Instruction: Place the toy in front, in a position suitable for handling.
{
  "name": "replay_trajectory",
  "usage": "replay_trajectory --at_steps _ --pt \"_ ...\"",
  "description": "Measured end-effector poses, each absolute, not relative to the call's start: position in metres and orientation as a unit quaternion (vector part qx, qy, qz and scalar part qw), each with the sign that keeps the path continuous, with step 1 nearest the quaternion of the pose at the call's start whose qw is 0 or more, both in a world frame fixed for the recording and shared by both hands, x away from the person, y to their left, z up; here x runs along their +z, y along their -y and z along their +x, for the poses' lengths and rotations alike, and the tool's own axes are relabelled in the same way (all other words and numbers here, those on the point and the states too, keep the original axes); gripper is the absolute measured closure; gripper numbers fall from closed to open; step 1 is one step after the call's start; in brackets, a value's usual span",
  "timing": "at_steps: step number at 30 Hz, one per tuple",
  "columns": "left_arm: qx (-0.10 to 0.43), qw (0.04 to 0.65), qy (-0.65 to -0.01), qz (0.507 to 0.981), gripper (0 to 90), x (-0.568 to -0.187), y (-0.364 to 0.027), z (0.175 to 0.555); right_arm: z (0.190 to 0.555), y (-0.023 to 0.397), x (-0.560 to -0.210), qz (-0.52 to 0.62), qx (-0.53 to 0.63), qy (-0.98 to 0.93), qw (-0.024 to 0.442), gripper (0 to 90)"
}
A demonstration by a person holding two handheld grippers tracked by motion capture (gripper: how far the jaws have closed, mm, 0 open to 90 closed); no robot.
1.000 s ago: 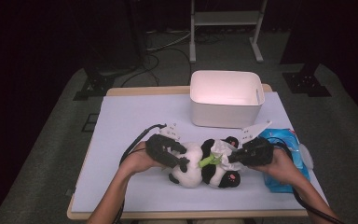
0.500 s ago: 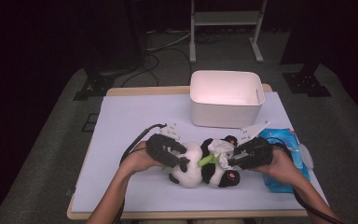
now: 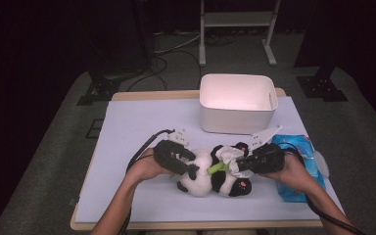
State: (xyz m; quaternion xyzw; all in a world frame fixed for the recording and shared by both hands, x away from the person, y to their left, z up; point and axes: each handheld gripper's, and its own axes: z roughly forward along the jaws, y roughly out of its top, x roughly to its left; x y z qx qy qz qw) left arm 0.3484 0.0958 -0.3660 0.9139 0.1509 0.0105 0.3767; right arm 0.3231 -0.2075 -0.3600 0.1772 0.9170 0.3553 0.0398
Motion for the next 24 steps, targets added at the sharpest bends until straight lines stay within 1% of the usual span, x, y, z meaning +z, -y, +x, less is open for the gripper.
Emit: replay_trajectory --at_steps 2,7,18,24 --pt "0.013 0.377 -0.155 0.913 43.5 -0.366 -0.096 0.349 0.321 0.207 -0.357 0.171 0.352 -0.919 0.044 87.0" --pt "0.014 0.378 -0.161 0.912 43.6 -0.366 -0.096 0.351 0.314 0.205 -0.347 0.149 0.352 -0.923 0.042 87.1" --pt "0.014 0.373 -0.169 0.912 43.6 -0.367 -0.094 0.354 0.311 0.163 -0.35 0.102 0.325 -0.939 0.032 87.0" --pt "0.014 0.376 -0.173 0.91 43.5 -0.366 -0.095 0.355 0.312 0.169 -0.351 0.106 0.309 -0.944 0.036 87.1"
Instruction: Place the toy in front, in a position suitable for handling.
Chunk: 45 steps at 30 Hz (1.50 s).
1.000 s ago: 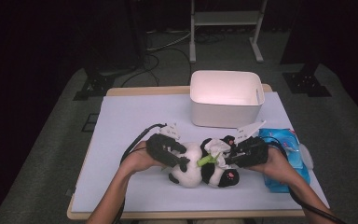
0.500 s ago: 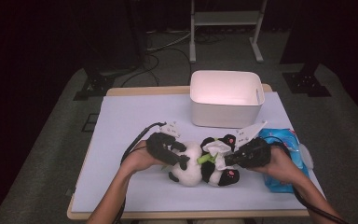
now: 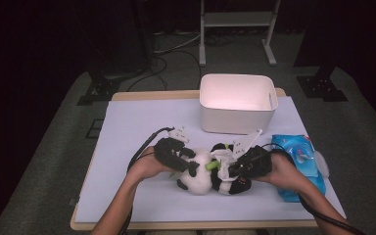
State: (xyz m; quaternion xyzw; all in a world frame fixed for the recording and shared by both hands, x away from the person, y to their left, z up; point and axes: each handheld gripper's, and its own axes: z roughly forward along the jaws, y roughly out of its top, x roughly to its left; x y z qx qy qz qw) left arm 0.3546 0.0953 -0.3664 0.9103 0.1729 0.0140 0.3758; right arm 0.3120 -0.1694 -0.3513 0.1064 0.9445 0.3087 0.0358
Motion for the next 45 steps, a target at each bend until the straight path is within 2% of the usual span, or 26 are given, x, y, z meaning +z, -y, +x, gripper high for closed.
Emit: replay_trajectory --at_steps 7,29,38,45 --pt "0.015 0.38 -0.168 0.909 41.7 -0.364 -0.099 0.351 0.315 0.187 -0.356 0.13 0.323 -0.937 0.032 87.2" --pt "-0.032 0.377 -0.173 0.91 21.0 -0.383 -0.121 0.348 0.319 0.207 -0.365 0.154 0.338 -0.928 0.02 87.3" --pt "-0.046 0.393 -0.166 0.903 33.3 -0.384 -0.118 0.348 0.321 0.209 -0.359 0.153 0.348 -0.925 0.023 87.2" --pt "-0.031 0.395 -0.155 0.905 33.6 -0.378 -0.108 0.348 0.33 0.2 -0.341 0.146 0.35 -0.924 0.037 87.2"
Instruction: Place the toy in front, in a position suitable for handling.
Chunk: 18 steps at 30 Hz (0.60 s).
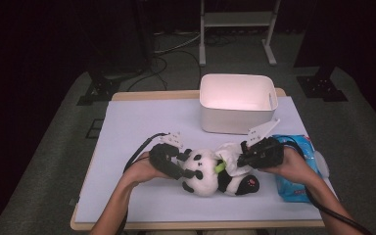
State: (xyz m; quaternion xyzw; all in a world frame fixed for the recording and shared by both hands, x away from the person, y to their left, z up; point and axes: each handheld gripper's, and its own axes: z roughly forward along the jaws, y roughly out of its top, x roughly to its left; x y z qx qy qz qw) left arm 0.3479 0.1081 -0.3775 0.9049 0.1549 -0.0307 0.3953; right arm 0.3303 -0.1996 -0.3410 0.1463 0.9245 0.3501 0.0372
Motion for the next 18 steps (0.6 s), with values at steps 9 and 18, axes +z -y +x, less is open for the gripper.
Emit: replay_trajectory --at_steps 9,18 --pt "-0.026 0.393 -0.154 0.906 33.4 -0.377 -0.103 0.347 0.34 0.166 -0.331 0.124 0.326 -0.936 0.046 87.2" --pt "-0.026 0.391 -0.155 0.907 33.2 -0.381 -0.104 0.349 0.346 0.143 -0.335 0.12 0.312 -0.942 0.039 78.2"
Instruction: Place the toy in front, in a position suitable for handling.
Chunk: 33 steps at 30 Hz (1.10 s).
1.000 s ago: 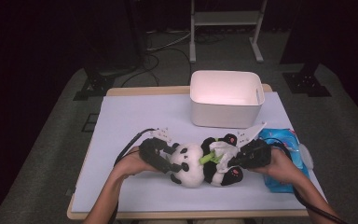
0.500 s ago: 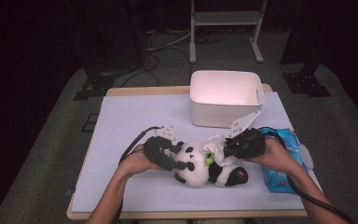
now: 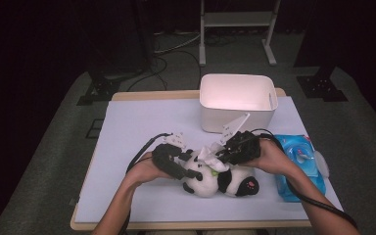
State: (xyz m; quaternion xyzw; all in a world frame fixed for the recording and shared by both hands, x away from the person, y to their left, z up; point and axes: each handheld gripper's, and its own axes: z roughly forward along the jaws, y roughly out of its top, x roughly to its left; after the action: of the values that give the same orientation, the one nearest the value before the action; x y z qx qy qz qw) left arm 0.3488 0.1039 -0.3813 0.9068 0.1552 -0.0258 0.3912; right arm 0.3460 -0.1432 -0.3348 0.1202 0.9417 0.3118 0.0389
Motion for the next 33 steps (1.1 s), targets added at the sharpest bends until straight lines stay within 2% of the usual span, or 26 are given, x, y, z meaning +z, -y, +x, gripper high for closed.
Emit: replay_trajectory --at_steps 4,9,11,12,14,33 --pt "-0.023 0.389 -0.155 0.908 33.1 -0.382 -0.104 0.348 0.349 0.137 -0.337 0.121 0.316 -0.941 0.026 72.0" --pt "-0.02 0.385 -0.155 0.91 32.5 -0.382 -0.103 0.347 0.351 0.131 -0.339 0.124 0.31 -0.942 0.015 70.0" --pt "-0.016 0.385 -0.155 0.909 32.1 -0.382 -0.103 0.346 0.351 0.13 -0.341 0.124 0.306 -0.944 0.011 74.5" --pt "-0.016 0.384 -0.154 0.91 31.9 -0.382 -0.103 0.346 0.35 0.131 -0.342 0.123 0.304 -0.945 0.008 81.8" --pt "-0.014 0.384 -0.154 0.91 31.3 -0.382 -0.103 0.345 0.348 0.131 -0.344 0.116 0.298 -0.947 0.014 86.2" --pt "-0.012 0.389 -0.158 0.907 20.8 -0.376 -0.108 0.342 0.335 0.168 -0.339 0.129 0.311 -0.941 0.033 87.0"
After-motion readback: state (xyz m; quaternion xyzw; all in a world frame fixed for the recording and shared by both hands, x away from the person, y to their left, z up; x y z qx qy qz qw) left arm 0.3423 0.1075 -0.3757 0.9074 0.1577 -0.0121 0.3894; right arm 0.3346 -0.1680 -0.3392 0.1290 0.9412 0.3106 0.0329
